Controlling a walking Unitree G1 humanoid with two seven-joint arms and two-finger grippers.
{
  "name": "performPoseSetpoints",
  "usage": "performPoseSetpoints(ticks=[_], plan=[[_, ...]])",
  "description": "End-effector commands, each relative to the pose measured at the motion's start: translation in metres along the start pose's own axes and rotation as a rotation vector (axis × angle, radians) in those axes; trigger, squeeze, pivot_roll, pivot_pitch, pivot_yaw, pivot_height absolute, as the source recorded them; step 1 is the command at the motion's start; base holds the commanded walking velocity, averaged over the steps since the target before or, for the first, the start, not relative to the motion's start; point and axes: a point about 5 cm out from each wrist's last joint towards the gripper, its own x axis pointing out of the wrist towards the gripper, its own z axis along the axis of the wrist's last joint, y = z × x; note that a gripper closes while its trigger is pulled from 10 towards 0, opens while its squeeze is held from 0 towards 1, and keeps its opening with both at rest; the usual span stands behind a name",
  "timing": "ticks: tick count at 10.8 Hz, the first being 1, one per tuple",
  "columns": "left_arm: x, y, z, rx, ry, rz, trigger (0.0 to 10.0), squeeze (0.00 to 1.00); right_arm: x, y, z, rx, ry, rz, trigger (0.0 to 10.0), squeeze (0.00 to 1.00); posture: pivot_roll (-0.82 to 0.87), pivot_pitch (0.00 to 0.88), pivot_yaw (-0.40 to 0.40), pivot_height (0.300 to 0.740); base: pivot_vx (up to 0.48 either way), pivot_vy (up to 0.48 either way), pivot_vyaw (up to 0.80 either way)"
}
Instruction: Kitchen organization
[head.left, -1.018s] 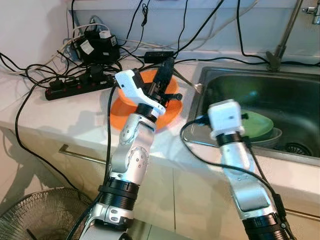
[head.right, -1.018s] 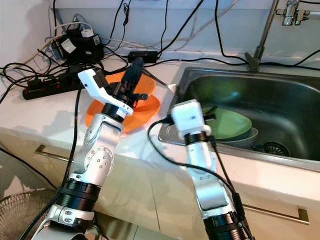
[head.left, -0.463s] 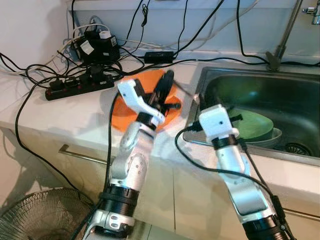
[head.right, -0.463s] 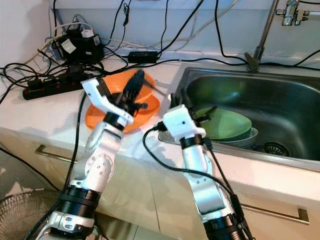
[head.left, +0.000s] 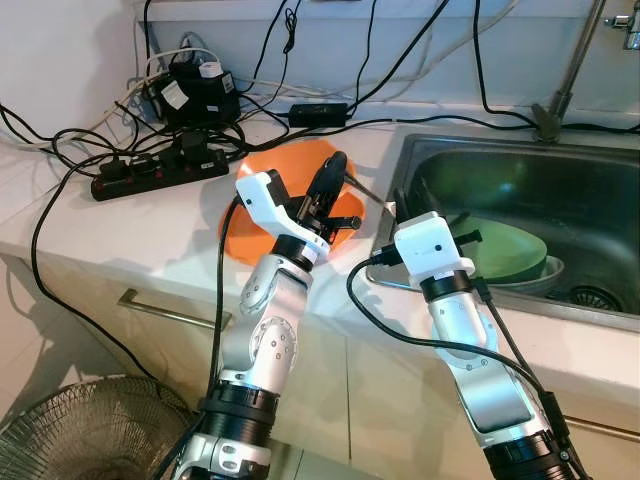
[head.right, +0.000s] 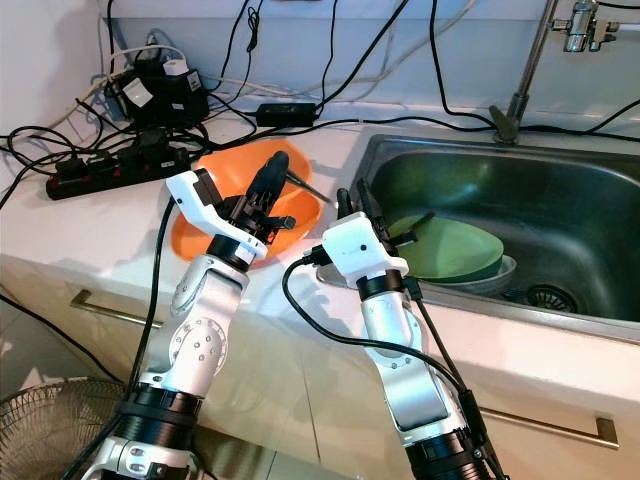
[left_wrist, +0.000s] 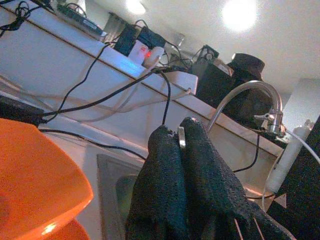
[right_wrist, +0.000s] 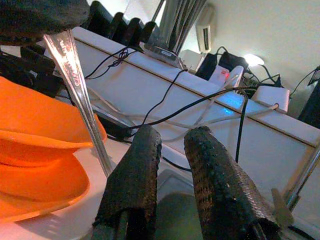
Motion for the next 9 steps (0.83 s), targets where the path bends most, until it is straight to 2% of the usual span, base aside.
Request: performPoseSetpoints(ticks=[1, 6, 9], plan=[[0.001, -0.005, 0.001, 0.0, -0.009, -0.013, 10.0, 0.0, 0.001, 0.0, 0.007, -0.002, -0.039, 0.012, 10.0, 0.0, 0.02, 0.0, 0.114, 0.74, 0.0, 0.0, 0.0], [0.002, -0.01, -0.005, -0.014, 0.029, -0.049, 10.0, 0.0, -0.005, 0.018, 0.012, 0.021, -0.068, 0.175, 10.0, 0.0, 0.01, 0.0, 0.119, 0.74, 0.0, 0.0, 0.0], [0.002, -0.012, -0.005, -0.013, 0.036, -0.067, 10.0, 0.0, -0.006, 0.023, 0.011, 0.025, -0.056, 0.205, 10.0, 0.0, 0.02, 0.0, 0.116, 0.74, 0.0, 0.0, 0.0]])
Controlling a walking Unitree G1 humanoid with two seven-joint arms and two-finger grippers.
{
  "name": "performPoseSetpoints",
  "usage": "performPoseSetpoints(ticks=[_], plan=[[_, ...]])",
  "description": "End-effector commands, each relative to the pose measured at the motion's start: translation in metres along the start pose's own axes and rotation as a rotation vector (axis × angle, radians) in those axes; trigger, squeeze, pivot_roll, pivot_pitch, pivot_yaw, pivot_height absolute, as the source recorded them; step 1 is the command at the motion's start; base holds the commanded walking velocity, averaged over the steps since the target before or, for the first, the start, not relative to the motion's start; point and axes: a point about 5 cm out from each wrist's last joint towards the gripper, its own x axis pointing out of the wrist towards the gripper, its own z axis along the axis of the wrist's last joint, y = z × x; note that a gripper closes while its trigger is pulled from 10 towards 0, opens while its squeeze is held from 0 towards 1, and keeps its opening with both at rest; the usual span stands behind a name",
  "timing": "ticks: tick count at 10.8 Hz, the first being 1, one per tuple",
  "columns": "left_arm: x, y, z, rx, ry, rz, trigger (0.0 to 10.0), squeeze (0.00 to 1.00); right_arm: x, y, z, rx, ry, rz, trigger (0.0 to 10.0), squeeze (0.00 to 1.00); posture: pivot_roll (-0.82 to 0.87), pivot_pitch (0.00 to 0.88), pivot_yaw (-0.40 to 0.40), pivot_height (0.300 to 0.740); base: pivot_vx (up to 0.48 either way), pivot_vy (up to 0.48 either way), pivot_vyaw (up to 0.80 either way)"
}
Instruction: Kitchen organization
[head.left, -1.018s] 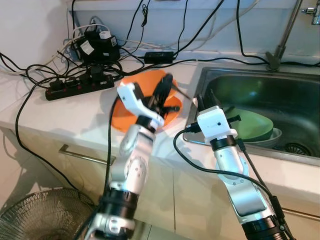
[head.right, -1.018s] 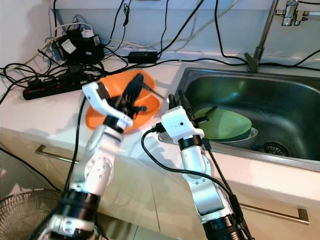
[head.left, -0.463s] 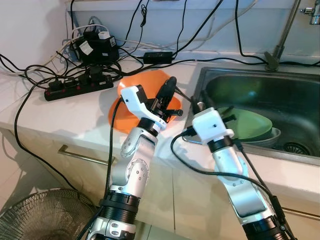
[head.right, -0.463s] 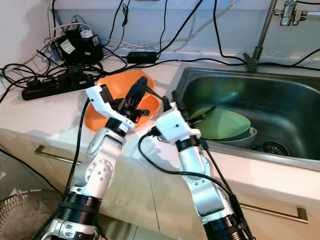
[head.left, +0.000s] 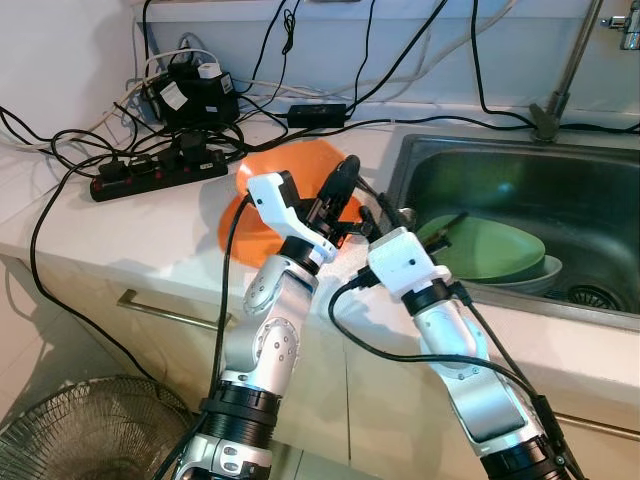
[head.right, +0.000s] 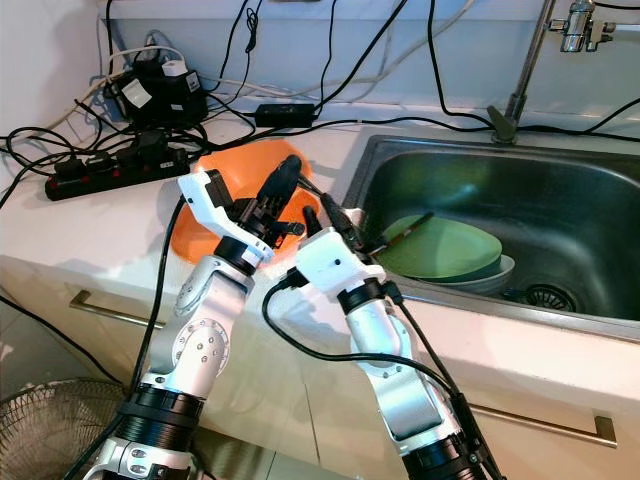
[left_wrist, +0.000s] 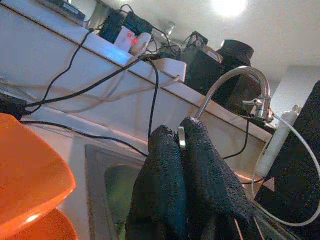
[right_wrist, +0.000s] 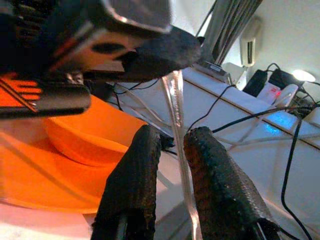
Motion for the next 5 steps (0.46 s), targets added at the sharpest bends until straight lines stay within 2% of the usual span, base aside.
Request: performPoseSetpoints(ticks=[1, 4, 5], plan=[[0.0024, -0.009, 0.0001, -0.01, -0.01, -0.034, 10.0, 0.0, 0.0008, 0.0004, 0.0023, 0.003, -0.003, -0.002, 10.0, 0.0, 0.02, 0.0, 0.116, 0.74, 0.0, 0.0, 0.0], [0.0029, -0.0098, -0.0001, -0.006, -0.005, -0.041, 10.0, 0.0, 0.0032, -0.0054, -0.0033, -0.021, 0.032, -0.051, 10.0, 0.0, 0.03, 0.0, 0.113, 0.74, 0.0, 0.0, 0.0], [0.0033, -0.01, 0.0, -0.005, -0.004, -0.043, 10.0, 0.0, 0.004, -0.0055, -0.0055, -0.028, 0.042, -0.053, 10.0, 1.0, 0.03, 0.0, 0.113, 0.74, 0.0, 0.0, 0.0]])
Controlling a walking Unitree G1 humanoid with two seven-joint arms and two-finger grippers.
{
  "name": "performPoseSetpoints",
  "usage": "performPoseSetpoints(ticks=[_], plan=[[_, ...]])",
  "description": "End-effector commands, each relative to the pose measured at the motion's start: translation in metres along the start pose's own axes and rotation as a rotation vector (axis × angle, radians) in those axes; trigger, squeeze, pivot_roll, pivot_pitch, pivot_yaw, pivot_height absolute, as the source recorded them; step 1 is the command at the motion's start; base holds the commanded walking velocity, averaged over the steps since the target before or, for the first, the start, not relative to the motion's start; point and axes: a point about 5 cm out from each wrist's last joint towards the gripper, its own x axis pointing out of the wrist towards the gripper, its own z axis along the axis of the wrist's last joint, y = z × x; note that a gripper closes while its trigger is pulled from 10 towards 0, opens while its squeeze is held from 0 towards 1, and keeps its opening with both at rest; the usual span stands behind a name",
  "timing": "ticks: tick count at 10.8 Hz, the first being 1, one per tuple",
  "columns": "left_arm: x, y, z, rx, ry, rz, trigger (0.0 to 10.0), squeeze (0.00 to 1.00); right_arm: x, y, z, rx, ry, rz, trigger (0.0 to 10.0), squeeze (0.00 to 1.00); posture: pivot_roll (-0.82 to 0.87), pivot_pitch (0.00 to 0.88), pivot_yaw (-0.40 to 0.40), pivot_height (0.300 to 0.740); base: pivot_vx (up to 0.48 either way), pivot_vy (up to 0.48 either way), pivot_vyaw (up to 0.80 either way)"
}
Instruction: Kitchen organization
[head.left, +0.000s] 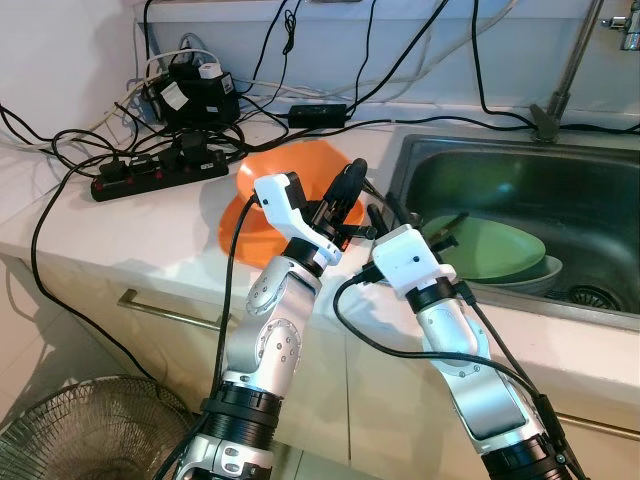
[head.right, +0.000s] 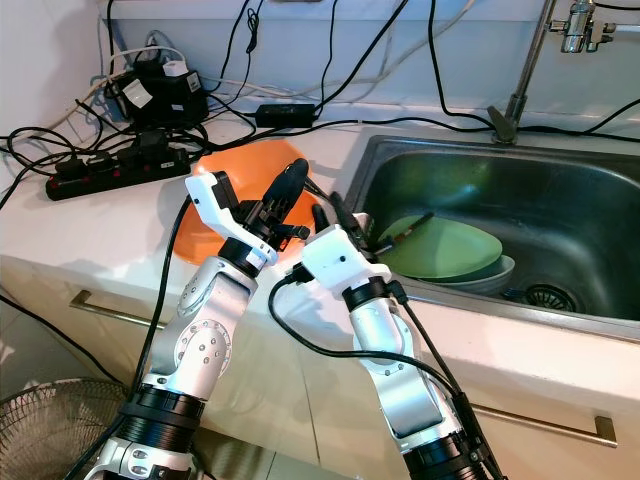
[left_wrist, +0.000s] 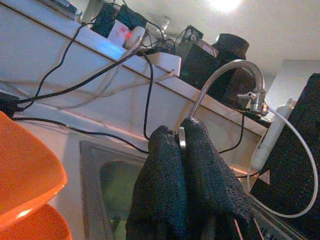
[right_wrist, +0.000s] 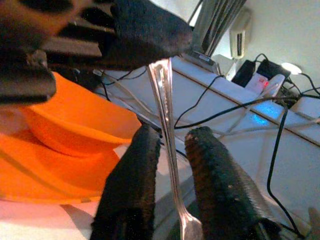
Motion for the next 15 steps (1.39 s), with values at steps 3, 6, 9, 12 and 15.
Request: performPoseSetpoints(ticks=[3, 6, 9, 12, 15], plan=[[0.004, -0.009, 0.002, -0.013, -0.014, -0.038, 10.0, 0.0, 0.007, 0.005, -0.003, -0.014, 0.024, 0.011, 10.0, 0.0, 0.03, 0.0, 0.113, 0.74, 0.0, 0.0, 0.0], [0.004, -0.01, 0.002, -0.014, -0.014, -0.043, 10.0, 0.0, 0.014, 0.011, -0.007, -0.022, 0.039, 0.022, 10.0, 0.0, 0.03, 0.0, 0.11, 0.74, 0.0, 0.0, 0.0], [0.005, -0.01, 0.002, -0.015, -0.015, -0.044, 10.0, 0.0, 0.022, 0.013, -0.017, -0.042, 0.092, 0.009, 10.0, 0.0, 0.04, 0.0, 0.105, 0.74, 0.0, 0.0, 0.0], [0.005, -0.01, 0.001, -0.022, -0.012, -0.049, 10.0, 0.0, 0.028, 0.016, -0.025, -0.058, 0.128, 0.004, 10.0, 0.0, 0.04, 0.0, 0.102, 0.74, 0.0, 0.0, 0.0], [0.009, -0.021, -0.002, 0.013, 0.033, -0.157, 10.0, 0.0, 0.032, 0.011, -0.028, -0.062, 0.136, -0.033, 10.0, 0.0, 0.05, 0.0, 0.105, 0.74, 0.0, 0.0, 0.0]])
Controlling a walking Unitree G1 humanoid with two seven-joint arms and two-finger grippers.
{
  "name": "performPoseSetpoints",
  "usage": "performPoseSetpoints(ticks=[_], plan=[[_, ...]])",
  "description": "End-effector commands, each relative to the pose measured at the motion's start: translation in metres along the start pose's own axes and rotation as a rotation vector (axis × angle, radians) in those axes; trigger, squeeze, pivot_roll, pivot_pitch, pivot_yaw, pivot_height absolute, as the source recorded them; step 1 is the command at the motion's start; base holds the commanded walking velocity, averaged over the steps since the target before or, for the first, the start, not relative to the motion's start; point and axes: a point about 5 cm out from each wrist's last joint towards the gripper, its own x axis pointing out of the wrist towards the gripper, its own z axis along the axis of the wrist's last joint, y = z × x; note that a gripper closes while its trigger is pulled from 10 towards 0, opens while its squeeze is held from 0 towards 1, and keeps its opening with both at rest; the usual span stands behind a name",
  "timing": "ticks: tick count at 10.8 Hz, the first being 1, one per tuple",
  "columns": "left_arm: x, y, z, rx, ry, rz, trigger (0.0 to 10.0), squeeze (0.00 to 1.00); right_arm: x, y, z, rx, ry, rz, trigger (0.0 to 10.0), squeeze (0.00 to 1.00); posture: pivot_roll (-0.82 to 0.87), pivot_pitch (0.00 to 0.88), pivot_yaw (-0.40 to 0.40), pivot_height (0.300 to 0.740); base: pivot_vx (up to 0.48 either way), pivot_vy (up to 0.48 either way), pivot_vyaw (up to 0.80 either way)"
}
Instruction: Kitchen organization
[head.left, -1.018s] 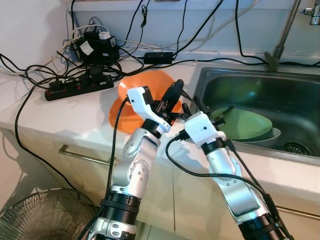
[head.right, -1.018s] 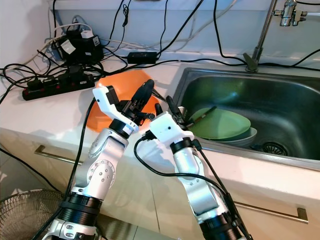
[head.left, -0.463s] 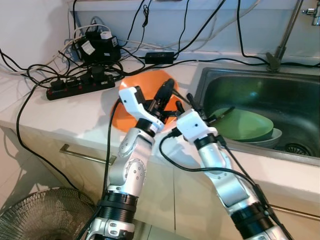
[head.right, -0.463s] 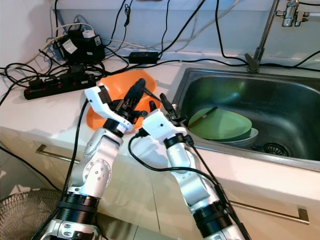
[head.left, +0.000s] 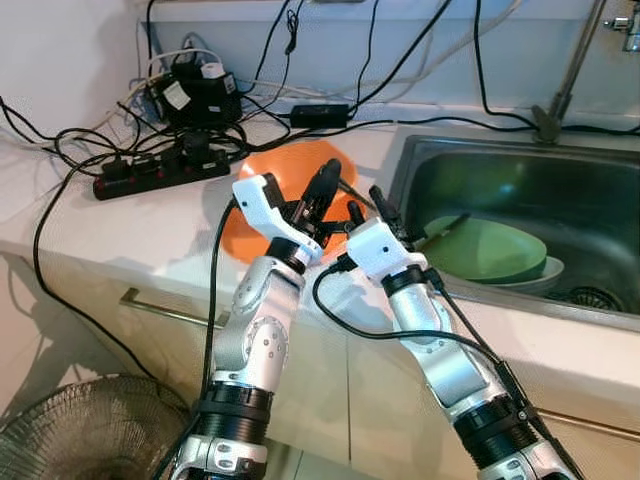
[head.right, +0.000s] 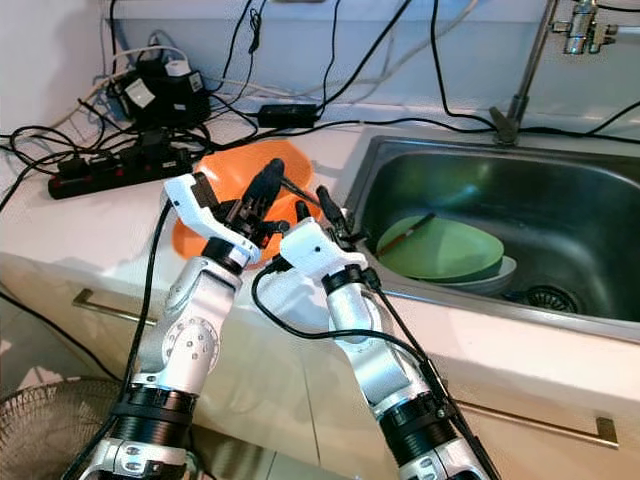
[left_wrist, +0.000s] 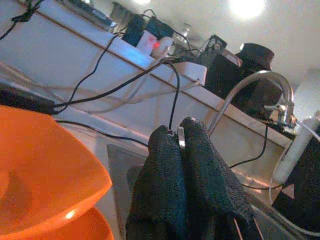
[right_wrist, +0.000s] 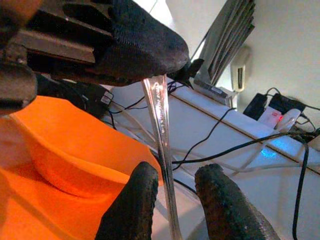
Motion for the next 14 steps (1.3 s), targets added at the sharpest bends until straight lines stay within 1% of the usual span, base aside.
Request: performPoseSetpoints(ticks=[1, 2, 3, 5, 7, 8, 9, 11, 14], plan=[[0.012, -0.042, -0.009, 0.025, 0.051, -0.257, 10.0, 0.0, 0.006, -0.01, -0.014, -0.019, 0.101, -0.038, 10.0, 0.0, 0.05, 0.0, 0.108, 0.74, 0.0, 0.0, 0.0], [0.017, -0.048, -0.009, 0.064, 0.057, -0.308, 10.0, 0.0, 0.01, -0.02, -0.01, -0.015, 0.081, -0.077, 10.0, 0.0, 0.04, 0.0, 0.112, 0.74, 0.0, 0.0, 0.0], [0.02, -0.052, -0.007, 0.087, 0.059, -0.342, 10.0, 0.0, 0.013, -0.026, -0.008, -0.017, 0.073, -0.093, 10.0, 0.0, 0.03, 0.0, 0.116, 0.74, 0.0, 0.0, 0.0], [0.026, -0.062, -0.004, 0.126, 0.055, -0.41, 10.0, 0.0, 0.014, -0.033, -0.008, -0.028, 0.062, -0.114, 10.0, 0.0, 0.03, 0.0, 0.118, 0.74, 0.0, 0.0, 0.0], [0.027, -0.066, -0.003, 0.134, 0.052, -0.436, 10.0, 0.0, 0.015, -0.037, -0.008, -0.033, 0.066, -0.126, 10.0, 0.0, 0.03, 0.0, 0.119, 0.74, 0.0, 0.0, 0.0], [0.028, -0.067, -0.004, 0.131, 0.053, -0.449, 10.0, 0.0, 0.015, -0.038, -0.008, -0.033, 0.068, -0.122, 10.0, 0.0, 0.03, 0.0, 0.119, 0.74, 0.0, 0.0, 0.0], [0.029, -0.07, -0.004, 0.127, 0.054, -0.464, 10.0, 0.0, 0.016, -0.034, -0.009, -0.033, 0.079, -0.098, 10.0, 0.0, 0.03, 0.0, 0.12, 0.74, 0.0, 0.0, 0.0], [0.029, -0.074, -0.005, 0.119, 0.061, -0.489, 10.0, 0.0, 0.014, -0.03, -0.011, -0.031, 0.086, -0.089, 10.0, 0.0, 0.03, 0.0, 0.122, 0.74, 0.0, 0.0, 0.0], [0.034, -0.076, -0.006, 0.116, 0.057, -0.497, 10.0, 0.0, 0.015, -0.025, -0.007, -0.015, 0.076, -0.075, 10.0, 0.0, 0.03, 0.0, 0.125, 0.74, 0.0, 0.0, 0.0]])
